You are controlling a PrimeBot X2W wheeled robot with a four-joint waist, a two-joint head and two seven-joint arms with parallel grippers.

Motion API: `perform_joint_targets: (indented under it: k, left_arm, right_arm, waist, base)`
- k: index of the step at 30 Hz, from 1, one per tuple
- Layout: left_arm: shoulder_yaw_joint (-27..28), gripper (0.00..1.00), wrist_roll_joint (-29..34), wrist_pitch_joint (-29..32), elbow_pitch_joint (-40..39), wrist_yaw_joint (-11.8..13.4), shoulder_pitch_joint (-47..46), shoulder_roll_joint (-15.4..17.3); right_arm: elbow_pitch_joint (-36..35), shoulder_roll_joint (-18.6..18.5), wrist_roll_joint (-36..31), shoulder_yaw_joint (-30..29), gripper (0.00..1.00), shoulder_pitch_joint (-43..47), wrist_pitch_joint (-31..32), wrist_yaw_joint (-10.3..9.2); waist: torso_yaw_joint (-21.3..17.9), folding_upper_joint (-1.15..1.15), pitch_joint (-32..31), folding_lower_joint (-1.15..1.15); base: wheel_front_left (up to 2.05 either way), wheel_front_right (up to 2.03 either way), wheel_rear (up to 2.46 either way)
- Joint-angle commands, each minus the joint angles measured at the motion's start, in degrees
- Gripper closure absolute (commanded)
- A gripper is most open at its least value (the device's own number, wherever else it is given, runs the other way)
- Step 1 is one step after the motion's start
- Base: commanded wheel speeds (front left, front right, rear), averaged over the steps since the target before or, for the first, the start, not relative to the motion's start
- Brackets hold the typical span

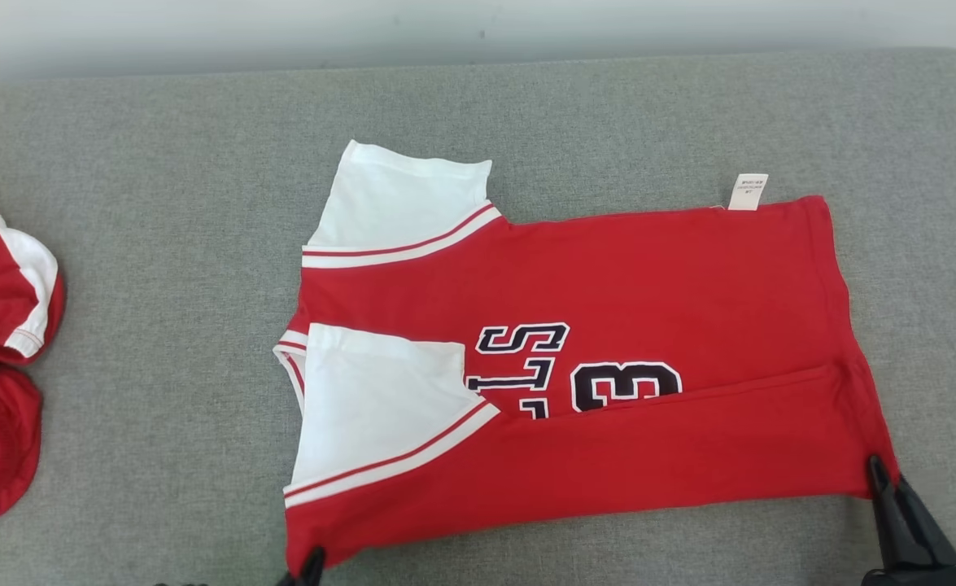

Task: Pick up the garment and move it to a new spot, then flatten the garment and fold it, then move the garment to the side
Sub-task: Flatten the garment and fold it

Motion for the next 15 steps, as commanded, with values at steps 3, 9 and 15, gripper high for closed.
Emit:
perform_joint_targets:
  k: [3, 9, 15]
  left_arm:
    - [-1.16, 1.00, -1.02, 2.58, -0.49, 0.86, 1.17, 0.24]
    - [-1.53, 0.14, -1.19, 3.67, -0.86, 2.08, 1.38, -0.03]
    - [-0.37, 0.00, 0.05, 1.52, -1.49, 3.28, 0.34, -0.51]
  right_arm:
    - [0.15, 0.88, -1.04, -0.25, 1.00, 0.38, 0.71, -0.14]
    - [1.25, 0.39, -1.96, -0.60, 0.54, 0.14, 0.85, -0.14]
    - [0.11, -0.04, -2.83, -2.21, 0.00, 0.65, -1.11, -0.14]
  waist:
    - [0.26, 0.00, -0.02, 0.00]
    - [0.71, 0.00, -0.31, 0.00]
    - [0.84, 0.00, -1.43, 0.00]
  base:
    - [0.00, 0.00, 0.00]
    - [0.00, 0.00, 0.00]
    - [0.00, 0.00, 0.00]
